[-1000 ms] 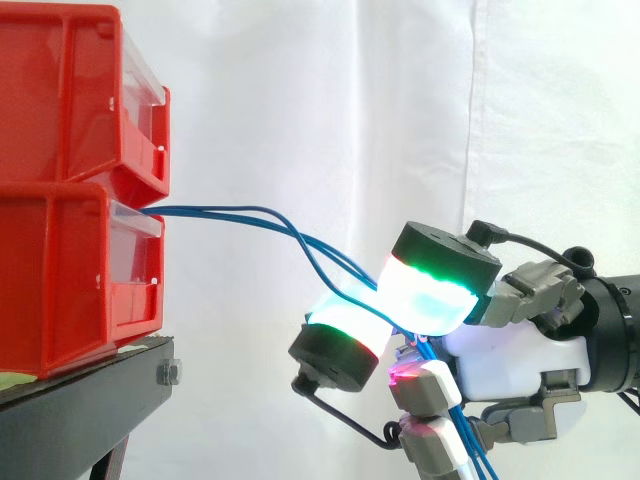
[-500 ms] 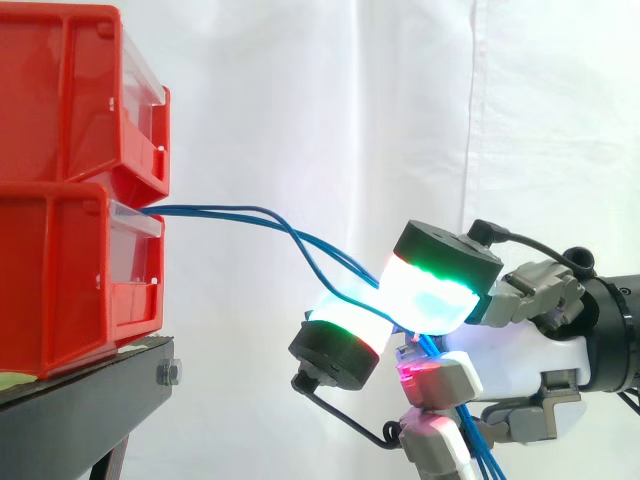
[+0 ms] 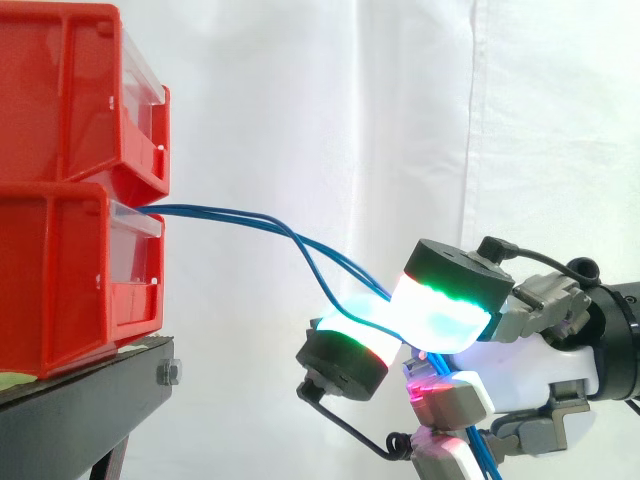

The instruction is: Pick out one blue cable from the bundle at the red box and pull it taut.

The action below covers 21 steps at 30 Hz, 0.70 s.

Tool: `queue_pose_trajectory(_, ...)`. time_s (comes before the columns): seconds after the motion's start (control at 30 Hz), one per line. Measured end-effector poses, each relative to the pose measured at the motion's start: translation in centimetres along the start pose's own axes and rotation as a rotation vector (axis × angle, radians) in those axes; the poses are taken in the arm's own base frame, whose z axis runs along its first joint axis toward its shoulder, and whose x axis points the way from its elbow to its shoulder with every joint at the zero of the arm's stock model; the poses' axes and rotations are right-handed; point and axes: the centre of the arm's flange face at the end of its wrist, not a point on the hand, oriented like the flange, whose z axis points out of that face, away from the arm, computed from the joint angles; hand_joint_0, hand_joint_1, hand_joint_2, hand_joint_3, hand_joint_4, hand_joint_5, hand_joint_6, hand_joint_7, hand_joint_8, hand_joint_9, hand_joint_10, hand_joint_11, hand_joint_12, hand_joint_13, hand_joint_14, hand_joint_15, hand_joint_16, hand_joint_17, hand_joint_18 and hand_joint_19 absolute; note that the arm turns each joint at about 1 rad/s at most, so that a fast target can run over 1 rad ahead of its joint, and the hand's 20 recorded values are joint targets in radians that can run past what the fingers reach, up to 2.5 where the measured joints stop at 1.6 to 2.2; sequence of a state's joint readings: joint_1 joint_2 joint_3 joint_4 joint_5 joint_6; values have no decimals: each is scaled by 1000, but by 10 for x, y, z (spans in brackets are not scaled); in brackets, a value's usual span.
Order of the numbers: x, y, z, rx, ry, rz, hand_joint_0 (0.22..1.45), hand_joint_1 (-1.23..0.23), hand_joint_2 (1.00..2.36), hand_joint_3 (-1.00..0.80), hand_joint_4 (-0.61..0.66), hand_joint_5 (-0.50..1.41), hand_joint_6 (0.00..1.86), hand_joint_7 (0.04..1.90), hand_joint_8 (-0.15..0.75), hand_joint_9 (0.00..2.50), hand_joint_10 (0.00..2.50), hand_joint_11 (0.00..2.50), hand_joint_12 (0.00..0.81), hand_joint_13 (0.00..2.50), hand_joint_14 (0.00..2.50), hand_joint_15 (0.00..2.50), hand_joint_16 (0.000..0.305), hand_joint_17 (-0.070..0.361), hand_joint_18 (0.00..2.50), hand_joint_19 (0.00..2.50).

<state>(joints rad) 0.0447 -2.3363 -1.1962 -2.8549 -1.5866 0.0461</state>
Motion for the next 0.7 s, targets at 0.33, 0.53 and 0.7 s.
queue_pose_trajectory(0.33,0,0,0,1,1,0,788,-967,1000,-500,-275,-95,944,1212,235,1280,24,694,342,1185,23,595,46,104,1055,576)
queue_pose_trajectory(0.53,0,0,0,0,1,2,796,-965,1000,-500,-299,-111,950,1240,225,1258,23,692,341,1154,21,580,46,103,1033,570)
queue_pose_trajectory(0.7,0,1,0,-2,-1,3,794,-954,1000,-500,-291,-119,953,1211,224,1208,20,670,343,1118,21,582,46,104,1016,566)
